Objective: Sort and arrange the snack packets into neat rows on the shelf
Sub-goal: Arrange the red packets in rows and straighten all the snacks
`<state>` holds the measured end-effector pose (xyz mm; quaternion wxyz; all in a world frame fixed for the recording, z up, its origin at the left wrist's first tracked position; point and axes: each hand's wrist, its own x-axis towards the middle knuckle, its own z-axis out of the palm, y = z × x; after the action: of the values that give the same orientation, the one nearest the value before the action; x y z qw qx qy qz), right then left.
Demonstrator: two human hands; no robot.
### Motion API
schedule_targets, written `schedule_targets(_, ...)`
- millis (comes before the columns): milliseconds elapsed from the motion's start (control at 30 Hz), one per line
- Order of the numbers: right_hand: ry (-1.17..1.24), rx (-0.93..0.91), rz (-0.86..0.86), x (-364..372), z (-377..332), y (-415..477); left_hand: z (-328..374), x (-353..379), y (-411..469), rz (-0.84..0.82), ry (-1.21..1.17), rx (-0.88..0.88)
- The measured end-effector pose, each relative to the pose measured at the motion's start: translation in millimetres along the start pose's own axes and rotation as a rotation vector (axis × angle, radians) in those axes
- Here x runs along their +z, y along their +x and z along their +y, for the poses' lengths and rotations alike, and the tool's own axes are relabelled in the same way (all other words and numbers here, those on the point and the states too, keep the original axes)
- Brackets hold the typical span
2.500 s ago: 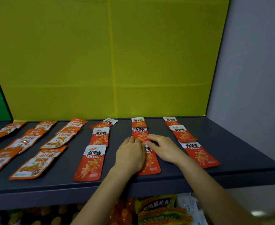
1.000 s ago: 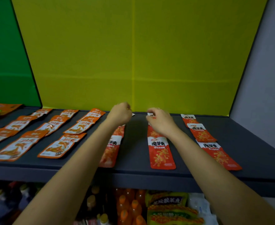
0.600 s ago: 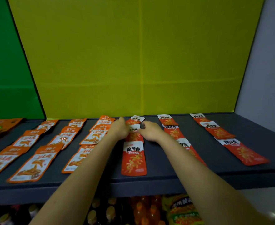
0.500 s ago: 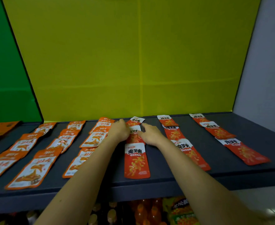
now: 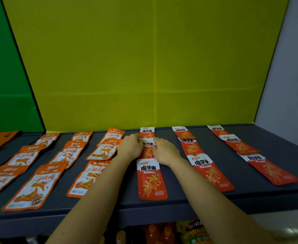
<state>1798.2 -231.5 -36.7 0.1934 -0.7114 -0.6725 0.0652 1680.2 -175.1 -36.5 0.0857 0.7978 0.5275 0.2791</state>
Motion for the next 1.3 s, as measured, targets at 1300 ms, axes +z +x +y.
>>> schedule_targets(1300, 0.096, -0.053, -0.122, -24.4, -8.2, -98.9, 24.9, -29.5, -115.9, -0.240, 0.082, 0.020)
